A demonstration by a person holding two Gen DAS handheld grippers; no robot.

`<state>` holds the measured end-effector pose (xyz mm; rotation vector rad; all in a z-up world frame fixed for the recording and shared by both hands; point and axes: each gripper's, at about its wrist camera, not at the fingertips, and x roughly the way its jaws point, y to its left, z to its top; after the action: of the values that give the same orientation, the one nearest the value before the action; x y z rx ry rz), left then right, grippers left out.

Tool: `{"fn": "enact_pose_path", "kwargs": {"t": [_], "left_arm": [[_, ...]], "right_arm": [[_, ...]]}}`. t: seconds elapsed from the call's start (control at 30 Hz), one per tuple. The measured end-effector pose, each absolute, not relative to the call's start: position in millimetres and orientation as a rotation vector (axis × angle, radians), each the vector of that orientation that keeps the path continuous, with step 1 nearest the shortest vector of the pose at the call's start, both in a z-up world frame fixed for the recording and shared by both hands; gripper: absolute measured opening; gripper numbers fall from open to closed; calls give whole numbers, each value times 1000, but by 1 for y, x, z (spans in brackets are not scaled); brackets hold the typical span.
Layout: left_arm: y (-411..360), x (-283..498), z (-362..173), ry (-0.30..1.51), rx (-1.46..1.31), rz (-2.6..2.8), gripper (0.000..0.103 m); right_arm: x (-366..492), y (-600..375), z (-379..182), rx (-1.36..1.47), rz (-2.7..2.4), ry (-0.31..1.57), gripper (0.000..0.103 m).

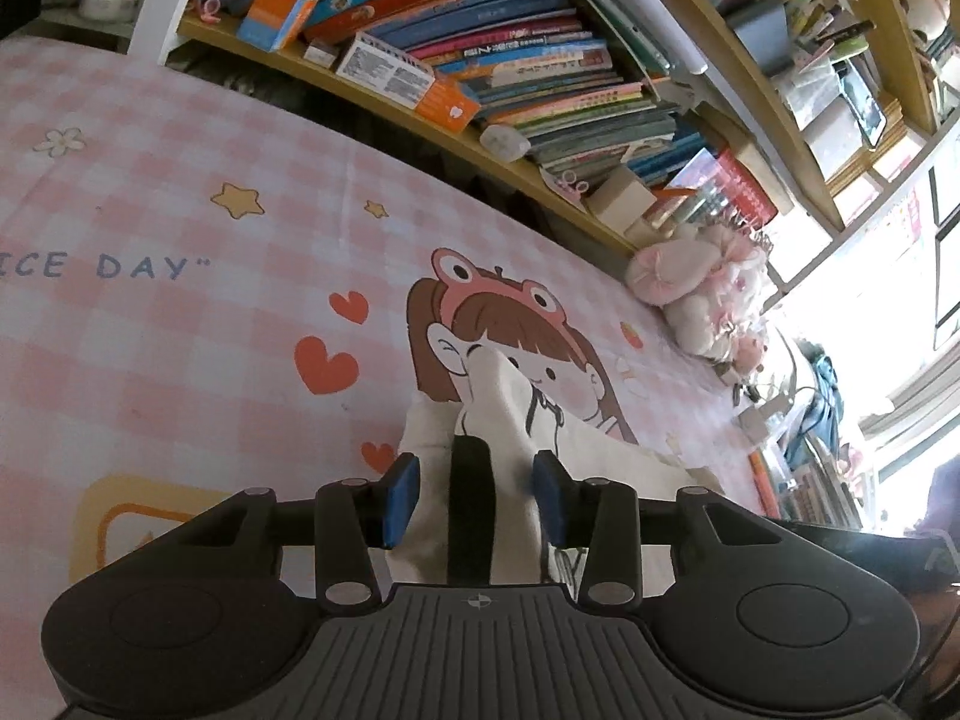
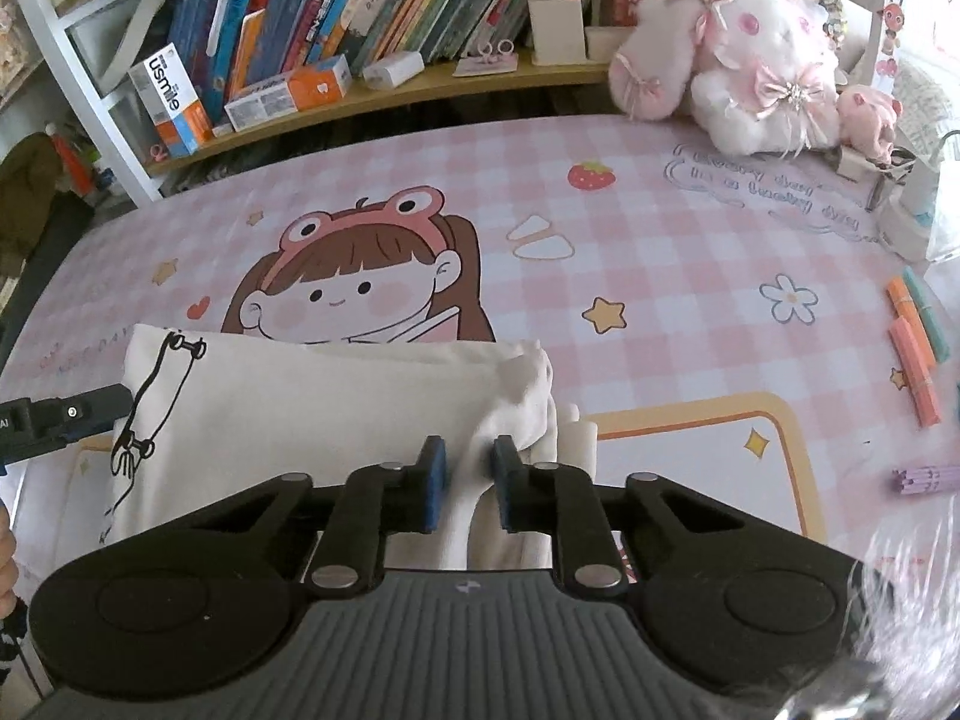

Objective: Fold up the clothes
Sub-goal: 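Grasp the folded bag edge with the left gripper while the right gripper presses it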

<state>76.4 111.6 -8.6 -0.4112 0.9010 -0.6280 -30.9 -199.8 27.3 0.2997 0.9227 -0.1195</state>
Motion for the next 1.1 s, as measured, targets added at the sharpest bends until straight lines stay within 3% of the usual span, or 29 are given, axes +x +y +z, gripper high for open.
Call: {"fn": "enact_pose_path", "kwargs": {"t": [0.03, 0.1, 0.13, 0.3, 0.47, 0.73, 0.83, 0.87, 0.9, 0.97, 1.0, 1.1], "left_arm": [[111, 76, -9, 903, -422, -635, 27], [112, 74, -6, 892, -477, -654, 7], [113, 72, -5, 887, -505, -663, 4], [115, 62, 10, 822, -605, -692, 3], [117, 85, -33, 943, -651, -577, 4], [127, 84, -26, 911, -643, -609, 11], [130, 80, -12, 894, -547, -625, 22], [129, 78, -9, 898, -512, -636, 32], [128, 76, -5, 902, -475, -644, 45], [124, 69, -1, 906, -388, -635, 63], [121, 65, 0, 902, -344, -619, 68], [115, 53, 4, 883, -244, -541, 68]], "right_arm": [[-31, -201, 26, 303, -119, 926, 10], [-31, -203, 23, 311, -118, 933, 8], [-31, -204, 20, 316, -118, 936, 7], [-36, -211, 4, 382, -121, 927, 7], [-38, -217, 2, 447, -119, 918, 7], [-37, -212, 8, 404, -132, 922, 8], [-41, -208, 15, 389, -141, 908, 11], [-43, -207, 19, 386, -141, 898, 12], [-47, -206, 22, 392, -138, 888, 17], [-55, -206, 26, 423, -142, 881, 38], [-58, -206, 27, 443, -147, 880, 47], [-70, -208, 26, 516, -166, 895, 58]]}}
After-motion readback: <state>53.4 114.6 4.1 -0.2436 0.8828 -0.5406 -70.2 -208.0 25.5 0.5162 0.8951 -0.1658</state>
